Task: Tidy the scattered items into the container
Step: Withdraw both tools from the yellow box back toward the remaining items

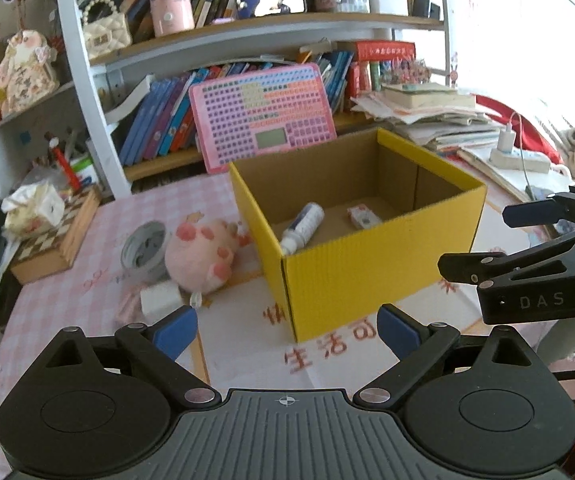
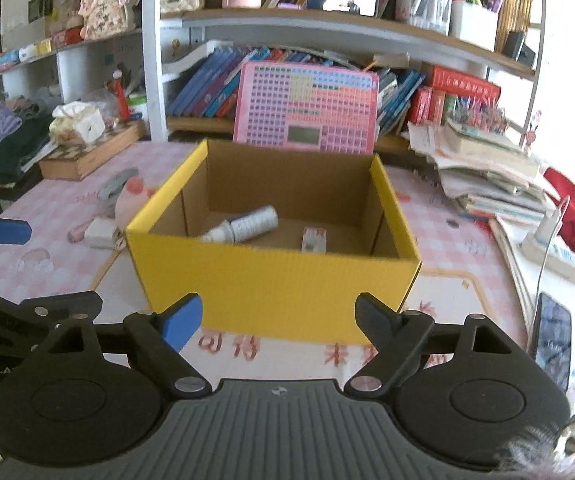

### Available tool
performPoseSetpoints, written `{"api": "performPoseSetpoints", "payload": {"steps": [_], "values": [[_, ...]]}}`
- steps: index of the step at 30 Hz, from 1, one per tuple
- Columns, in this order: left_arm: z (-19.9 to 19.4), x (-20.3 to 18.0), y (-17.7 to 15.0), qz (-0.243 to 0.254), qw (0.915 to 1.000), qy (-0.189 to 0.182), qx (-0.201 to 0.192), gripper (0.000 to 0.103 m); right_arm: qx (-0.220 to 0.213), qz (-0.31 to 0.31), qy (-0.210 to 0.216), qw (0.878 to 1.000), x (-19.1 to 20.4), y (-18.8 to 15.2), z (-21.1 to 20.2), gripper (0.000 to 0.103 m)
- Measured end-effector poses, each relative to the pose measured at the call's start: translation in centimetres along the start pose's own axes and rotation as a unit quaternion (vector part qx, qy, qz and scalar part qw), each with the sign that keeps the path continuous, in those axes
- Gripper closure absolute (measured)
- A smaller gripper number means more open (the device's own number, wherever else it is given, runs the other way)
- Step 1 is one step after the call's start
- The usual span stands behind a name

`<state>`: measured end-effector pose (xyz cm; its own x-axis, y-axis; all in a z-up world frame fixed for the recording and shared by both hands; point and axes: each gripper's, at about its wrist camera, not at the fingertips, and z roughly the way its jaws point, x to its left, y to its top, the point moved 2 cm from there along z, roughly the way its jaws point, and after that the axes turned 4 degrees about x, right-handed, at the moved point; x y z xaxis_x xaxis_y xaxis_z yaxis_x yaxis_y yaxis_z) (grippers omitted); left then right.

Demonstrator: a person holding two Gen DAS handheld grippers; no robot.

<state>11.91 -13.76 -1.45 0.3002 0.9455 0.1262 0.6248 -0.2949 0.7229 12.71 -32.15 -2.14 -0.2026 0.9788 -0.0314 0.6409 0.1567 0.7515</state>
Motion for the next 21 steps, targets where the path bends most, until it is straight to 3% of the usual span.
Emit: {"api": "performPoseSetpoints", "payload": {"steps": [21], "values": [[-0.1,1.3,-3.1,-0.037,0.998,0.01,0.05,0.005,0.041,-0.031,0.029,0.998,2.8,-2.3,0.1,0.015]]}}
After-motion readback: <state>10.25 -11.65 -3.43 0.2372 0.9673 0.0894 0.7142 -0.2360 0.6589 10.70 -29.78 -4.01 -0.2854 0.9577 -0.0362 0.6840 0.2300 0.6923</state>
